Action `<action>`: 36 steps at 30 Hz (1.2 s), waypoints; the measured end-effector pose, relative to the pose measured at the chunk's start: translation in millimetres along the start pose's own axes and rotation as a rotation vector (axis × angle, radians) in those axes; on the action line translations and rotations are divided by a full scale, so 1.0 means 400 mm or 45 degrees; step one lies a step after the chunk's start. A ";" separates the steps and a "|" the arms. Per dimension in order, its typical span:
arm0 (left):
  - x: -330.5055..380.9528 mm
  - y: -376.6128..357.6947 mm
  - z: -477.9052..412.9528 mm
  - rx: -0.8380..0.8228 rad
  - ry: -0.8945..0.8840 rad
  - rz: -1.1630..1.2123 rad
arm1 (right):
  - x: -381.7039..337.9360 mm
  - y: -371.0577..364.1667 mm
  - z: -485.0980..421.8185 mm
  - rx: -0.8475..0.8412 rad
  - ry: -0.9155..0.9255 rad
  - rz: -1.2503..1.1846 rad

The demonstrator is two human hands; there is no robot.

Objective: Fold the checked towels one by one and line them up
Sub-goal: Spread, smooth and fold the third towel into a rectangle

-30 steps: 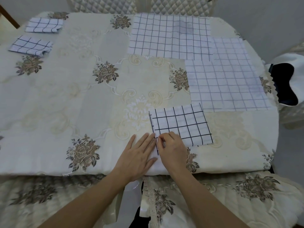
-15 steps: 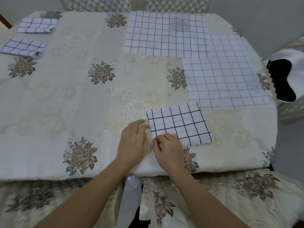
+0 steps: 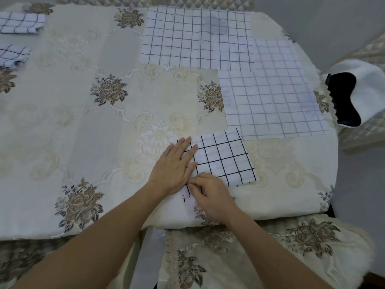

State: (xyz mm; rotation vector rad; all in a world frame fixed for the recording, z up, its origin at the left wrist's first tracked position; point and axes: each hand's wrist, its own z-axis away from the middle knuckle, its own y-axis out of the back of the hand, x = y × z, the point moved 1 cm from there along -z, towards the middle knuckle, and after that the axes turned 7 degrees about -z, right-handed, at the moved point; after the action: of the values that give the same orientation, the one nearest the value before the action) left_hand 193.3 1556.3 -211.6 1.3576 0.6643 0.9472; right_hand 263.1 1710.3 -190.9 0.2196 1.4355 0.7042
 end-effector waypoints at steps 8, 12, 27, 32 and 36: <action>-0.001 -0.033 0.007 0.045 -0.027 -0.212 | 0.042 0.098 0.011 0.426 0.349 0.307; 0.005 -0.031 0.006 0.047 0.029 -0.233 | 0.064 0.097 -0.055 0.378 0.291 0.590; 0.060 -0.019 0.053 0.084 0.162 -0.167 | 0.112 0.058 -0.084 0.079 0.140 0.833; 0.057 -0.023 0.079 0.065 0.157 -0.169 | 0.113 0.054 -0.078 0.083 0.150 0.818; 0.066 -0.031 0.116 0.054 0.056 -0.196 | 0.116 0.053 -0.073 0.077 0.156 0.826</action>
State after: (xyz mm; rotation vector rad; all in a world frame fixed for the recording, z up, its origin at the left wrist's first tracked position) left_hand 248.0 1556.1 -214.6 1.3061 0.8145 0.8458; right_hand 227.7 1745.0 -222.4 0.7190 1.5083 1.2150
